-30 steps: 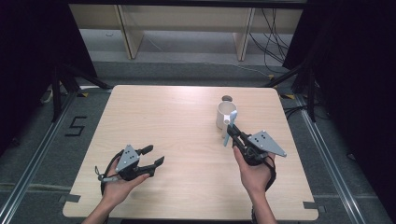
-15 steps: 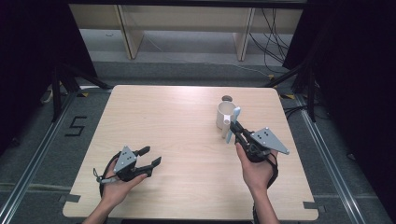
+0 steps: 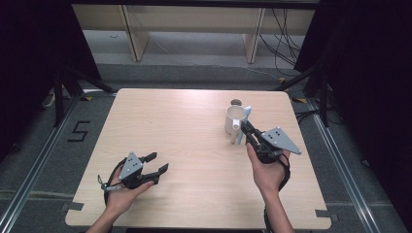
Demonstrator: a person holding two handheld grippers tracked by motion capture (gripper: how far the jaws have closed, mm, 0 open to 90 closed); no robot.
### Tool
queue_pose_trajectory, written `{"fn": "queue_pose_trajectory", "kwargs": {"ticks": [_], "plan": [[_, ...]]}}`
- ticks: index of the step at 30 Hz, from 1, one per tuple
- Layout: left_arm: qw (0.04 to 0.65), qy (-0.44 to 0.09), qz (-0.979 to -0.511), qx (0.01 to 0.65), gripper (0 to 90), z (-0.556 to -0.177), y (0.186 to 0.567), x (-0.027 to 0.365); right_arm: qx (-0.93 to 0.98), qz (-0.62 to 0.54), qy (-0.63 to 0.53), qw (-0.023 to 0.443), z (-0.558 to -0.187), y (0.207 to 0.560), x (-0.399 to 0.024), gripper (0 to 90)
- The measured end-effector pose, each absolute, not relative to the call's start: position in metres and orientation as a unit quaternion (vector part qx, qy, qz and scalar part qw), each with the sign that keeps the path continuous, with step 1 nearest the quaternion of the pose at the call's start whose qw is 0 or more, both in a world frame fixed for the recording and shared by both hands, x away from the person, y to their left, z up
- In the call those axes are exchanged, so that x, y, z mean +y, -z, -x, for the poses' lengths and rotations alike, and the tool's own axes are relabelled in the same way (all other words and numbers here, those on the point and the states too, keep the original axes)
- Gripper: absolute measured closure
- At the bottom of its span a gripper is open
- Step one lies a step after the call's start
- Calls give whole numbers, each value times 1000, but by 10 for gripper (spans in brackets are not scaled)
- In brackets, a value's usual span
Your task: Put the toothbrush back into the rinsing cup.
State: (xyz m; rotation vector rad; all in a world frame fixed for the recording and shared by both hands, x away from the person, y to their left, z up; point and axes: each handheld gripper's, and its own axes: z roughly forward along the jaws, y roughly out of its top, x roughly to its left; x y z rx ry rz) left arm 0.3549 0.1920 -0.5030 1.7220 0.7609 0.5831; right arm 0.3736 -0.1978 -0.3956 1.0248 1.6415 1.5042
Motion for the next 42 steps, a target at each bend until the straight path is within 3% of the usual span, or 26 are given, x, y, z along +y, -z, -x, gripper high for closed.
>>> {"fn": "queue_pose_trajectory", "kwargs": {"ticks": [42], "plan": [[554,-243,-729,322,360,-354,505,191,620,-397,-574,360,-396,381,-202,842]]}}
